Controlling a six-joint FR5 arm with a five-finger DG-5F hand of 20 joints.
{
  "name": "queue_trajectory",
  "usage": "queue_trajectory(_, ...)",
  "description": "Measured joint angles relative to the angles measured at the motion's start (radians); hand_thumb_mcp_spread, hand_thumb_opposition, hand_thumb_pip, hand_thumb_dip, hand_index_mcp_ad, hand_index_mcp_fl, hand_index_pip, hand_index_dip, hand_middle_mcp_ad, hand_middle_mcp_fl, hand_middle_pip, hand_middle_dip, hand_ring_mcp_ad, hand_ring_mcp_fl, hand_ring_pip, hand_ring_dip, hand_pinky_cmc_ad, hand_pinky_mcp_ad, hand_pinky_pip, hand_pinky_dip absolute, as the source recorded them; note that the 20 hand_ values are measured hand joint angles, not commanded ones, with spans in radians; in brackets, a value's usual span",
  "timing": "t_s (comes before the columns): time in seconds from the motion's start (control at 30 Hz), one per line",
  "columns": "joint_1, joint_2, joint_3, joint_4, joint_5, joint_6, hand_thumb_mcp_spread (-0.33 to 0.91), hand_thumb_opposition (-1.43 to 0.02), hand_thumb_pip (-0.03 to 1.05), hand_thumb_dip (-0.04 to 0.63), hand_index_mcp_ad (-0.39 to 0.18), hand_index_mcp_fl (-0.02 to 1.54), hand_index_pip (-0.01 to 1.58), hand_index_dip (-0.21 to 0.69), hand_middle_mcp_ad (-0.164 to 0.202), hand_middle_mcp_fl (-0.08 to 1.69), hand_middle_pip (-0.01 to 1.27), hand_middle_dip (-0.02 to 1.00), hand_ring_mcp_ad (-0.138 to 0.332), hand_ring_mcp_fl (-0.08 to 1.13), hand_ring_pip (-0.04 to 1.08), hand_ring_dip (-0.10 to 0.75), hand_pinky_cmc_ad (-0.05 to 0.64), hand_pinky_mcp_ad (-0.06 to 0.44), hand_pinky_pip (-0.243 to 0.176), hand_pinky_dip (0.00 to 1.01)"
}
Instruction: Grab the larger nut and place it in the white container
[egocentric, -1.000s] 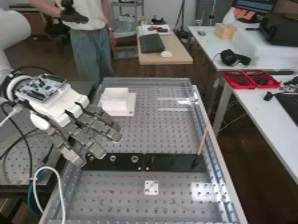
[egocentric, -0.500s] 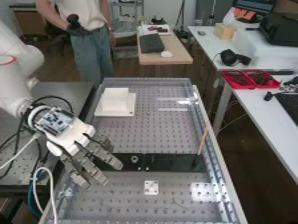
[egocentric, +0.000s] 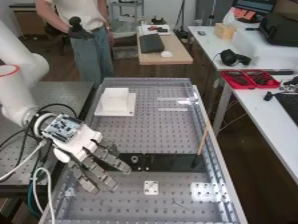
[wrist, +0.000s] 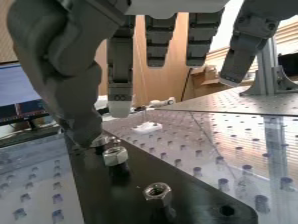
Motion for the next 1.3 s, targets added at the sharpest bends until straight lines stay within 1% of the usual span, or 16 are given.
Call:
queue_trajectory(0.13,-0.009,-0.012,0.008,0.004,-0.028,-0.028,0.33,-0.86,0.71,0.176,-0.169,0.02,1.56,0.061,0.010,0.01,0.12,0.23,0.157,0.00,0.16,0.136,0.346,0.328,-0.120,0.62)
queue_trajectory(0.3,-0.003,-0.022,0.001,0.031,-0.018,-0.046,0.33,-0.86,0.72,0.173,-0.168,0.02,1.56,0.052,0.012,0.01,0.12,0.23,0.155,0.00,0.16,0.122,0.349,0.321,-0.124,0.63)
queue_trajectory(0.33,0.001,-0.025,-0.002,0.042,-0.010,-0.047,0.33,-0.86,0.72,0.176,-0.168,0.02,1.56,0.052,0.012,0.01,0.12,0.23,0.159,0.00,0.18,0.124,0.349,0.321,-0.120,0.63)
queue_trajectory(0.4,0.006,-0.031,-0.008,0.056,0.003,-0.049,0.33,-0.86,0.72,0.188,-0.168,0.02,1.56,0.052,0.012,0.01,0.12,0.23,0.155,0.00,0.18,0.120,0.351,0.321,-0.124,0.63)
queue_trajectory(0.5,0.012,-0.038,-0.016,0.071,0.020,-0.046,0.33,-0.86,0.73,0.190,-0.168,0.02,1.56,0.052,0.012,0.01,0.12,0.21,0.159,0.00,0.21,0.115,0.351,0.321,-0.120,0.68)
queue_trajectory(0.57,0.013,-0.041,-0.017,0.072,0.023,-0.044,0.33,-0.86,0.73,0.190,-0.168,0.02,1.56,0.052,0.012,0.01,0.12,0.21,0.159,0.00,0.20,0.106,0.353,0.321,-0.120,0.68)
queue_trajectory(0.63,0.014,-0.045,-0.019,0.078,0.025,-0.046,0.33,-0.86,0.73,0.190,-0.168,0.02,1.56,0.052,0.012,0.01,0.12,0.21,0.155,0.00,0.21,0.106,0.328,0.321,-0.124,0.68)
queue_trajectory(0.67,0.014,-0.046,-0.020,0.080,0.026,-0.047,0.33,-0.86,0.73,0.190,-0.168,0.02,1.56,0.052,0.012,0.01,0.12,0.21,0.159,0.00,0.23,0.106,0.333,0.321,-0.120,0.68)
queue_trajectory(0.73,0.013,-0.049,-0.020,0.083,0.026,-0.047,0.33,-0.86,0.73,0.190,-0.171,0.02,1.56,0.052,0.012,0.01,0.12,0.21,0.159,0.00,0.23,0.103,0.333,0.321,-0.120,0.71)
queue_trajectory(0.83,0.011,-0.052,-0.018,0.084,0.024,-0.048,0.33,-0.86,0.73,0.190,-0.168,0.02,1.56,0.052,0.012,0.01,0.12,0.21,0.159,0.00,0.23,0.091,0.333,0.321,-0.120,0.71)
queue_trajectory(0.9,0.008,-0.055,-0.016,0.085,0.018,-0.053,0.33,-0.86,0.73,0.190,-0.168,0.02,1.56,0.052,0.012,0.01,0.13,0.21,0.159,0.00,0.23,0.089,0.333,0.321,-0.120,0.74)
queue_trajectory(0.97,0.007,-0.057,-0.015,0.085,0.013,-0.056,0.33,-0.86,0.73,0.190,-0.168,0.02,1.56,0.052,0.012,0.01,0.12,0.21,0.155,0.00,0.22,0.087,0.333,0.321,-0.120,0.75)
queue_trajectory(1.0,0.007,-0.058,-0.014,0.083,0.013,-0.056,0.33,-0.86,0.73,0.190,-0.168,0.02,1.56,0.052,0.012,0.01,0.12,0.21,0.159,0.00,0.25,0.087,0.333,0.321,-0.120,0.75)
queue_trajectory(1.17,0.004,-0.062,-0.011,0.080,0.012,-0.053,0.33,-0.86,0.73,0.190,-0.168,0.06,1.56,0.052,0.012,0.01,0.12,0.20,0.155,0.00,0.25,0.087,0.335,0.319,-0.124,0.76)
queue_trajectory(1.23,0.004,-0.062,-0.011,0.080,0.010,-0.053,0.33,-0.86,0.78,0.190,-0.168,0.07,1.56,0.056,0.012,0.01,0.12,0.20,0.155,0.00,0.25,0.086,0.335,0.323,-0.124,0.76)
queue_trajectory(1.3,0.004,-0.062,-0.011,0.082,0.009,-0.053,0.33,-0.86,0.79,0.190,-0.168,0.09,1.56,0.056,0.012,0.01,0.12,0.20,0.155,0.00,0.24,0.079,0.323,0.318,-0.124,0.76)
